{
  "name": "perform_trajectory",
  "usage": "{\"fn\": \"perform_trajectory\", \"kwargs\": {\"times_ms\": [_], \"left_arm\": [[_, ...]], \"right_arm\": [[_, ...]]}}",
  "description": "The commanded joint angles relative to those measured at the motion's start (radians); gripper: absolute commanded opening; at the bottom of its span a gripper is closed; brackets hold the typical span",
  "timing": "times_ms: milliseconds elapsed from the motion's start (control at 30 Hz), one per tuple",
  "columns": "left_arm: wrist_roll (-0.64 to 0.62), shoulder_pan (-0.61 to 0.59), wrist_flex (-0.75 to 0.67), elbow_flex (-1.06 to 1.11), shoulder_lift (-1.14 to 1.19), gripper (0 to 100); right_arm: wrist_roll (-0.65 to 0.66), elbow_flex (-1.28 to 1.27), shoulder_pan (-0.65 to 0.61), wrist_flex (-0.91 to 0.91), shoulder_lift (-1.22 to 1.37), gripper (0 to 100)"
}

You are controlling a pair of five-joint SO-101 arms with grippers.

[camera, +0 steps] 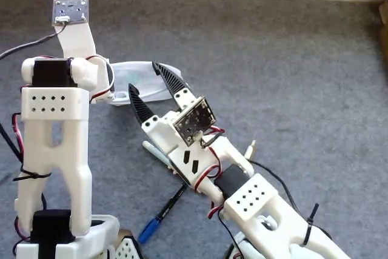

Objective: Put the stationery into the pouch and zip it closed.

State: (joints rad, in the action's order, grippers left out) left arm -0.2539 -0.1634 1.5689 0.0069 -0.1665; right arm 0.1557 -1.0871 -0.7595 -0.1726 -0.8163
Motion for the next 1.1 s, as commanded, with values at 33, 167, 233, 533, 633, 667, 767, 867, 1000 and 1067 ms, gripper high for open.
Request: {"fn": "perform_trajectory", "kwargs": {"times_ms": [33,167,233,533,633,667,767,867,1000,1067], "left_arm": [[0.008,0.002,-0.015,0.027,0.008,1],[0.008,0.002,-0.015,0.027,0.008,1],[0.008,0.002,-0.015,0.027,0.008,1],[0.008,0.002,-0.015,0.028,0.008,1],[0.008,-0.005,-0.015,0.028,0.008,1],[0.008,-0.008,-0.015,0.028,0.008,1],[0.008,-0.012,-0.015,0.028,0.008,1],[0.008,-0.012,-0.015,0.028,0.008,1],[0.008,-0.012,-0.015,0.028,0.008,1],[0.008,-0.012,-0.015,0.028,0.008,1]], "right_arm": [[-0.014,0.012,-0.001,0.068,-0.139,20.2],[-0.015,0.018,-0.001,0.254,-0.262,20.2],[-0.015,0.018,-0.002,0.291,-0.306,20.2],[-0.015,0.085,0.001,0.456,-0.331,20.2],[-0.031,0.156,0.047,0.579,-0.332,20.2],[-0.064,0.179,0.065,0.621,-0.332,20.2],[-0.158,0.248,0.142,0.766,-0.332,20.2],[-0.169,0.302,0.183,0.929,-0.332,20.2],[-0.170,0.331,0.217,1.125,-0.332,20.2],[-0.210,0.332,0.243,1.201,-0.332,20.2]]}}
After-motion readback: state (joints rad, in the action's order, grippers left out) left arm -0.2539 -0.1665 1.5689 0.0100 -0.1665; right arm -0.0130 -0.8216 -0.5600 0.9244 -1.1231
